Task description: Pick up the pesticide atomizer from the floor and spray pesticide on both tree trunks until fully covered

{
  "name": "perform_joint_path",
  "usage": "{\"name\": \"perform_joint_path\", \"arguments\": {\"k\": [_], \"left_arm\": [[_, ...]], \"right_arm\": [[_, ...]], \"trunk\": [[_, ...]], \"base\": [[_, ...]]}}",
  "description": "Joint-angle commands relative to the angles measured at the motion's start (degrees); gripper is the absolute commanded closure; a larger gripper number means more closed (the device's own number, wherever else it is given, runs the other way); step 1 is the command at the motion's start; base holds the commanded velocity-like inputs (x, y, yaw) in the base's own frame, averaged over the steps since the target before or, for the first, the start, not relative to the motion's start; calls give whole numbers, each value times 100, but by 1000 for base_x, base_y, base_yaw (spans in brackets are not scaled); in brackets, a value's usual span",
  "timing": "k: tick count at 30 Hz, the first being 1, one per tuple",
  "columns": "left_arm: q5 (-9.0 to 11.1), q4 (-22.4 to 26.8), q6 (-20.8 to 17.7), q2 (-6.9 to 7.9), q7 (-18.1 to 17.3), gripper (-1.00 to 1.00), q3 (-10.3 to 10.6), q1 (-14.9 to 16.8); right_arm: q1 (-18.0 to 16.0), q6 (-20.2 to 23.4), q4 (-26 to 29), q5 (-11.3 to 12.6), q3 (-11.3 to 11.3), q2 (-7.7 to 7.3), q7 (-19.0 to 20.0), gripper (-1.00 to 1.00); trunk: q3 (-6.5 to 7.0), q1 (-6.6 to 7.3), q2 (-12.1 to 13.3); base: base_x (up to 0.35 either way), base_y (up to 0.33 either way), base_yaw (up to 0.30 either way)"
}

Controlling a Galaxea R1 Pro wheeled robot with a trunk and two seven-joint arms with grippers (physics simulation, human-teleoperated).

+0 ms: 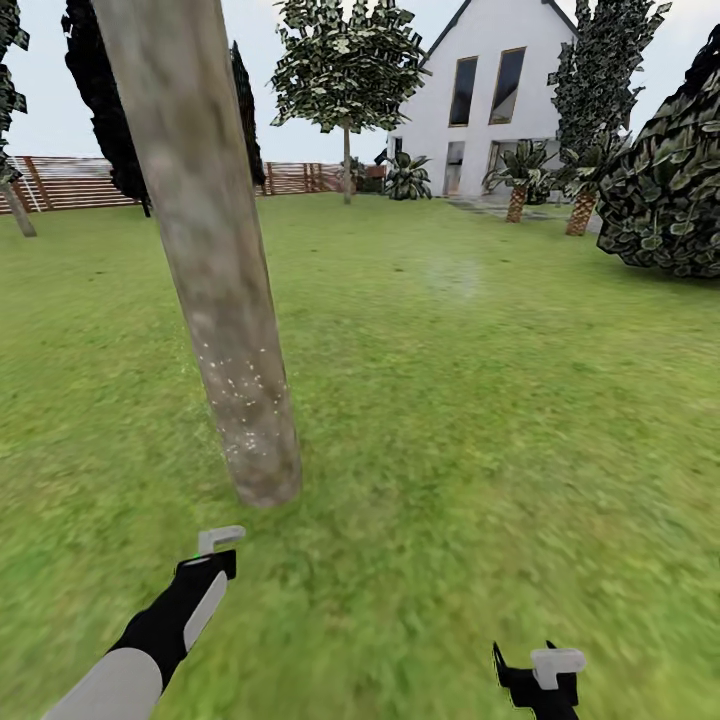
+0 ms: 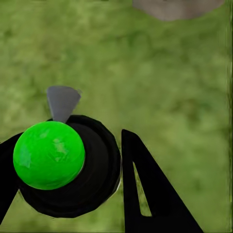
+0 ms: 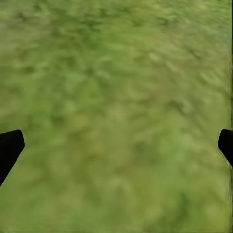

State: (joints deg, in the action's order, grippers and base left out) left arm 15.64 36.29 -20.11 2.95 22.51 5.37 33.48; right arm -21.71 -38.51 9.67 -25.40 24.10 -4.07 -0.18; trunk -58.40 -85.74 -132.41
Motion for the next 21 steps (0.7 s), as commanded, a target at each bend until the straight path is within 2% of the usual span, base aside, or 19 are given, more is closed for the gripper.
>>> {"name": "perform_joint_path", "arguments": {"k": [1, 16, 21], "left_arm": [[-11, -4, 3, -7, -5, 100, 4, 0], [35, -7, 7, -14, 43, 100, 0, -5], [36, -7, 7, -14, 57, 100, 8, -3]], "right_arm": [[0, 0, 0, 0, -1, -3, 0, -100], [0, 0, 0, 0, -1, 5, -9, -100], [0, 1, 0, 0, -1, 11, -9, -100]], "trunk": [[0, 0, 0], [0, 0, 0], [0, 0, 0]], "base": [[146, -238, 0], [152, -240, 0], [153, -241, 161]]}}
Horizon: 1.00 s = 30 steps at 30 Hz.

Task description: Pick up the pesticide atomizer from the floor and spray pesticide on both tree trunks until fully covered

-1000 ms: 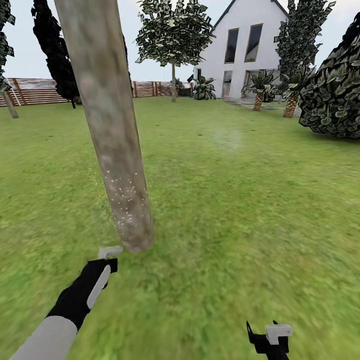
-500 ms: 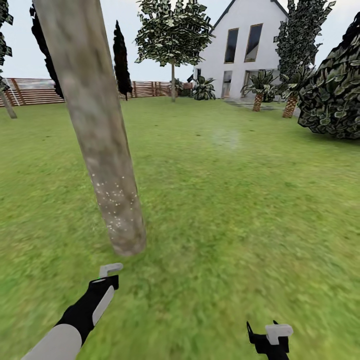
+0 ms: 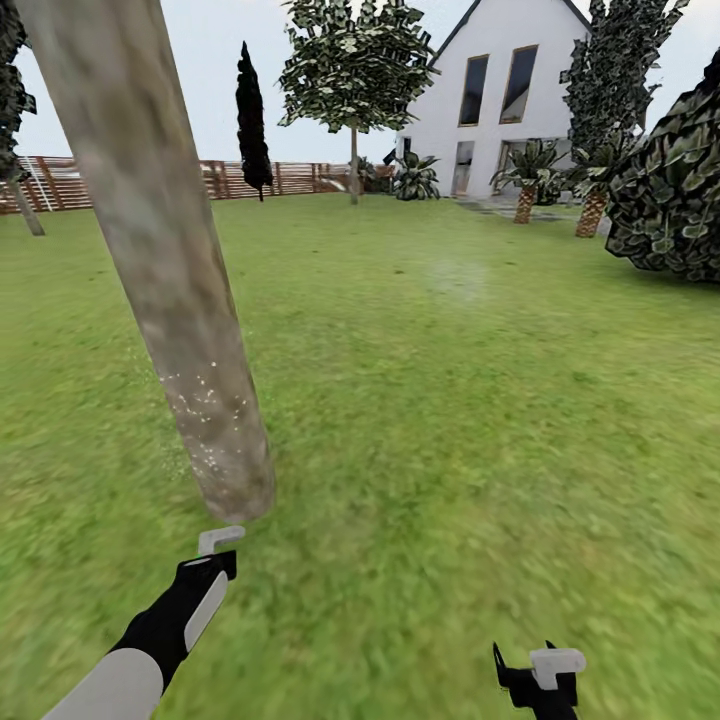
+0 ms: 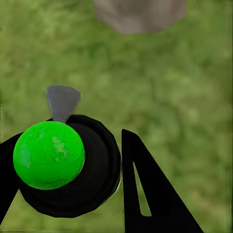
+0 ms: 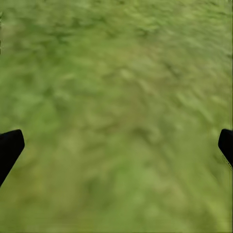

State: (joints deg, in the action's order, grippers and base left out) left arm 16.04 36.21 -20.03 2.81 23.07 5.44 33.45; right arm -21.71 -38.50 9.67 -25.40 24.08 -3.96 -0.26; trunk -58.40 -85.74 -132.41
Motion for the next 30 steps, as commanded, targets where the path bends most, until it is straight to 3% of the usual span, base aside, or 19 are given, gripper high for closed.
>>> {"name": "perform_joint_path", "arguments": {"k": [1, 7, 12, 16, 21, 30], "left_arm": [[-4, 0, -1, -3, 3, 100, 1, -2], [-11, 0, -8, -7, 1, 100, 1, 1], [-15, 2, -100, -3, -39, 100, -23, 3], [-20, 0, -393, -8, -54, 100, -26, 3], [-28, 6, -408, -7, -49, 100, -41, 3], [-13, 15, -396, 0, -32, 100, -43, 3]], "right_arm": [[0, 0, 0, 0, 0, 0, 0, -100], [0, -1, 0, 0, 0, 0, 0, -100], [0, -1, 0, 0, 0, -2, 0, -100], [0, -2, 0, 0, 0, 0, 0, -100], [0, 0, 0, 0, 0, 1, 0, -100], [0, -2, 0, 0, 0, 1, 0, -100]], "trunk": [[0, 0, 0], [0, 0, 0], [0, 0, 0], [0, 0, 0], [0, 0, 0], [0, 0, 0]], "base": [[153, -240, 272], [153, -240, 250], [153, -240, 23], [164, -240, 0], [166, -240, 30], [166, -240, 243]]}}
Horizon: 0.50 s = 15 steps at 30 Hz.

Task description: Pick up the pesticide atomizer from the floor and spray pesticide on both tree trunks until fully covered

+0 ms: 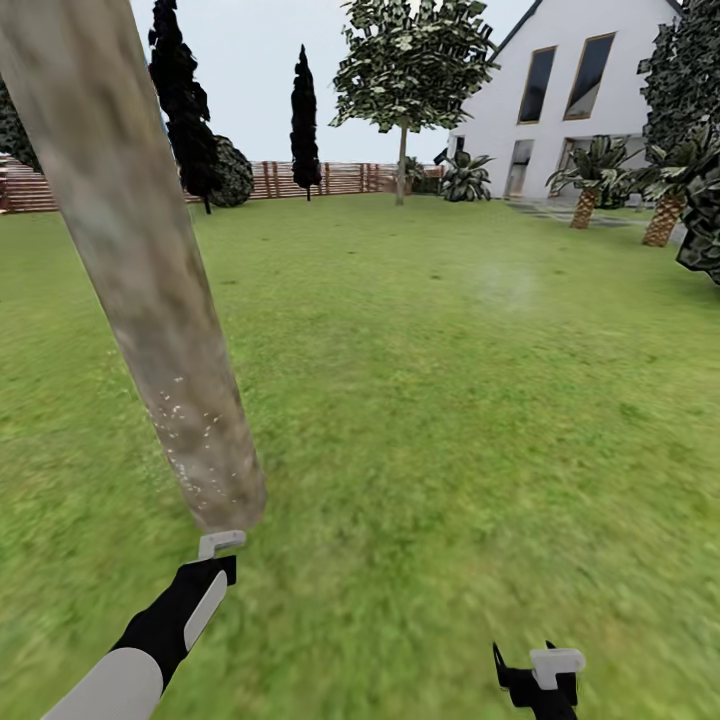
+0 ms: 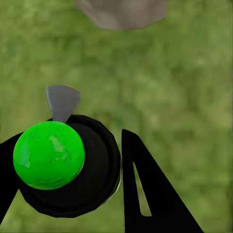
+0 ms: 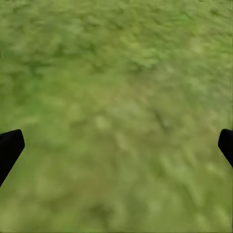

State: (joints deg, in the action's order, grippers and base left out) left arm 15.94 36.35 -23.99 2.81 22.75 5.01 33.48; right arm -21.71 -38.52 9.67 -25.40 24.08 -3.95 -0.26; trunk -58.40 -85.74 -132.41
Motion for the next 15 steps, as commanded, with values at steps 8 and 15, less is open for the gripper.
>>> {"name": "perform_joint_path", "arguments": {"k": [8, 15], "left_arm": [[1, 3, 16, 0, 19, 100, 6, 0], [6, 12, 26, 0, 21, 100, 9, 0]], "right_arm": [[0, 2, 0, 0, 0, 0, 0, -100], [0, 0, 0, 0, 0, 0, 0, -100]], "trunk": [[0, 0, 0], [0, 0, 0]], "base": [[166, -240, 237], [163, -240, 11]]}}
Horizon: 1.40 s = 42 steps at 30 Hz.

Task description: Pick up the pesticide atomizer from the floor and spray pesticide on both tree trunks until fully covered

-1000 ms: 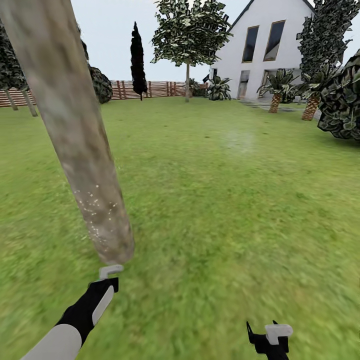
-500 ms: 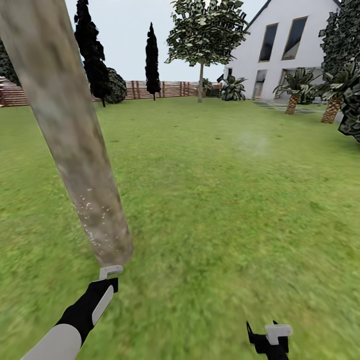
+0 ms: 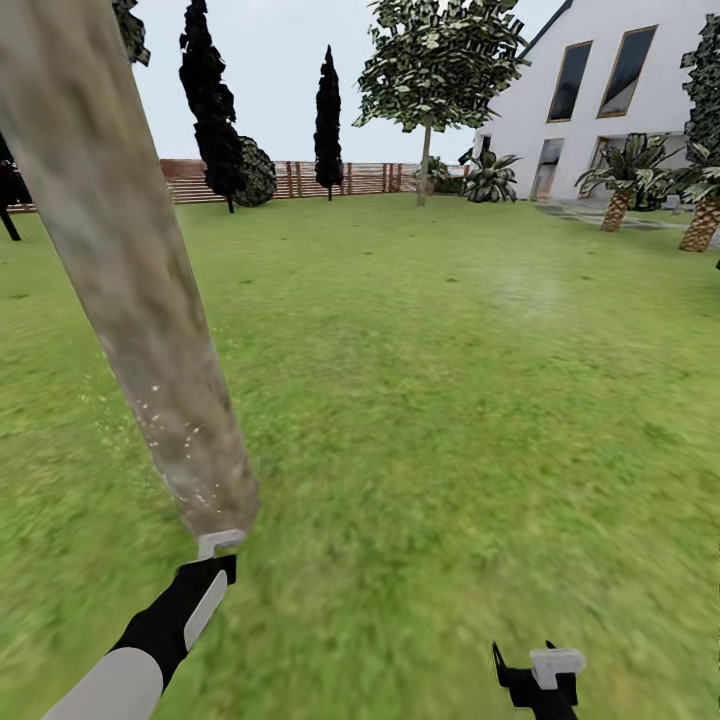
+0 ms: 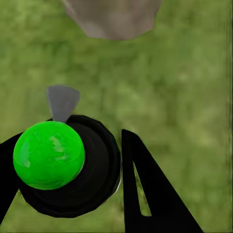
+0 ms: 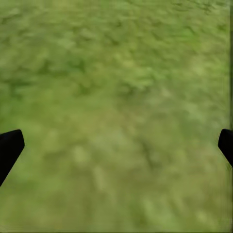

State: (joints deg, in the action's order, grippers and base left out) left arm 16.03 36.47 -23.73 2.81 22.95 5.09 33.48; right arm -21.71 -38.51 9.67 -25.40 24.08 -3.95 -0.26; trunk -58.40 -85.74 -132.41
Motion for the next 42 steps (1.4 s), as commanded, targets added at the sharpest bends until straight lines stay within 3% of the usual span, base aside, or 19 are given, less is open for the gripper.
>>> {"name": "perform_joint_path", "arguments": {"k": [1, 18, 29, 42], "left_arm": [[-4, 0, -1, 0, 2, 100, 0, 0], [-4, 18, -1, -9, 0, 100, 0, 0], [-4, 28, 1, -8, 1, 100, 0, 0], [-4, 36, 4, -7, 3, 100, 0, 0]], "right_arm": [[0, -2, 0, 0, 0, 0, 0, -100], [0, 1, 0, -2, 0, 0, 0, -100], [0, 2, 0, -7, 0, 0, 0, -100], [0, 1, 0, -8, 0, 0, 0, -100]], "trunk": [[0, 0, 0], [0, 0, 0], [0, 0, 0], [0, 0, 0]], "base": [[152, -240, 0], [135, -251, 224], [115, -259, 29], [96, -264, 264]]}}
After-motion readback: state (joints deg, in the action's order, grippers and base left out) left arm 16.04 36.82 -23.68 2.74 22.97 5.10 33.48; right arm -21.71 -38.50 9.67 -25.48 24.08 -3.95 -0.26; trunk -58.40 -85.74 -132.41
